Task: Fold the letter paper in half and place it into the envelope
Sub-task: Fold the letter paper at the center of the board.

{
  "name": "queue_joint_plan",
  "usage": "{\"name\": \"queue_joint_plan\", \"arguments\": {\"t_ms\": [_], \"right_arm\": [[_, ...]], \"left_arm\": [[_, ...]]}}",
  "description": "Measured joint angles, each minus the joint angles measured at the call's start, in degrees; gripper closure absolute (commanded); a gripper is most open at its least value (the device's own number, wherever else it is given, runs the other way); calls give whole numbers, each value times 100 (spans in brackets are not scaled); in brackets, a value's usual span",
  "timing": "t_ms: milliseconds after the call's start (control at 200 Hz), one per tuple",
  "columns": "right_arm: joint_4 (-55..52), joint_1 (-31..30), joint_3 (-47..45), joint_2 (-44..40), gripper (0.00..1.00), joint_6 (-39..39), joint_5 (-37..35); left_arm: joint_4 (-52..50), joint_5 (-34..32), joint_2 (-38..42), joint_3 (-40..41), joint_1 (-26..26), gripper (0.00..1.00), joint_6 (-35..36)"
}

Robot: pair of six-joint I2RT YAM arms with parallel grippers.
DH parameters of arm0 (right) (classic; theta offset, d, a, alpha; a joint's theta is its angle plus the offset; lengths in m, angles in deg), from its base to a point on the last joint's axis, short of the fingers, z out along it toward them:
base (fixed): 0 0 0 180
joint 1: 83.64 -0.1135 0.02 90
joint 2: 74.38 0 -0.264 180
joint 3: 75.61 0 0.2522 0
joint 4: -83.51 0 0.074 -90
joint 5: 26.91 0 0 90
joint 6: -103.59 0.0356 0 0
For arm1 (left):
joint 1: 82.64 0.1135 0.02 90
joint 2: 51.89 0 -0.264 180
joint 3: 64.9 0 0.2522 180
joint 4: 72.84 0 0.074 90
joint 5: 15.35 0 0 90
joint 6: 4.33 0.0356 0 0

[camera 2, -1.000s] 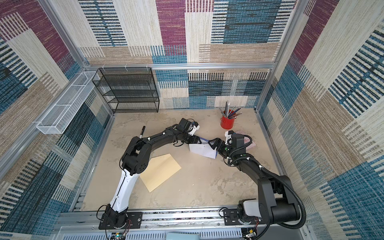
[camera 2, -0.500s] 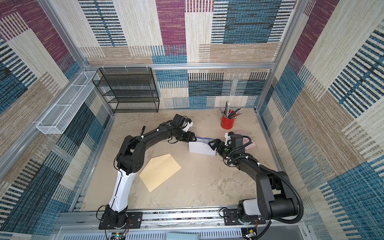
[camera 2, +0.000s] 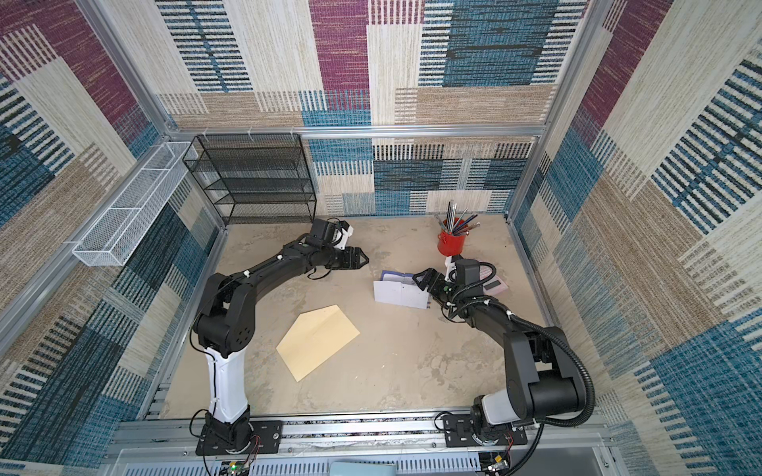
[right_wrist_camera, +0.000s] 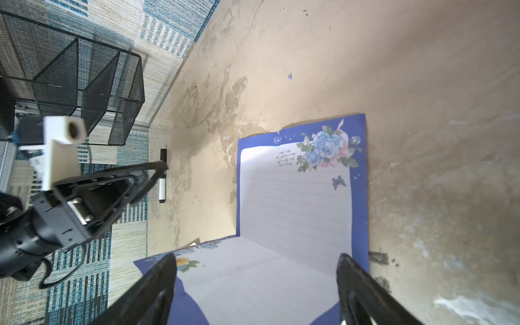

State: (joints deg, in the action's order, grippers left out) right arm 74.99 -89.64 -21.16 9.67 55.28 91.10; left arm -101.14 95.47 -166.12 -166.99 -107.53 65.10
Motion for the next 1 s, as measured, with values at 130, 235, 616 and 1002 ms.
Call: {"name": "queue_joint_plan", "arguments": {"t_ms": [130,235,616,1002], "right_arm": [[-22,42,284,133,10,-37,-107],[-20,52,505,380,10,-35,-122],[-232,247,896,341,9,-59,-280],[-896,575,433,-1147,10,-481,-612]], "left_arm": [[343,-140,822,750,11,23,-9],[643,-334,1550,1655,-52,24,-44],[651,-1808,1425,1801,-1757,25,273],[-313,-2699,-466,-564,-1851,25,632]]}}
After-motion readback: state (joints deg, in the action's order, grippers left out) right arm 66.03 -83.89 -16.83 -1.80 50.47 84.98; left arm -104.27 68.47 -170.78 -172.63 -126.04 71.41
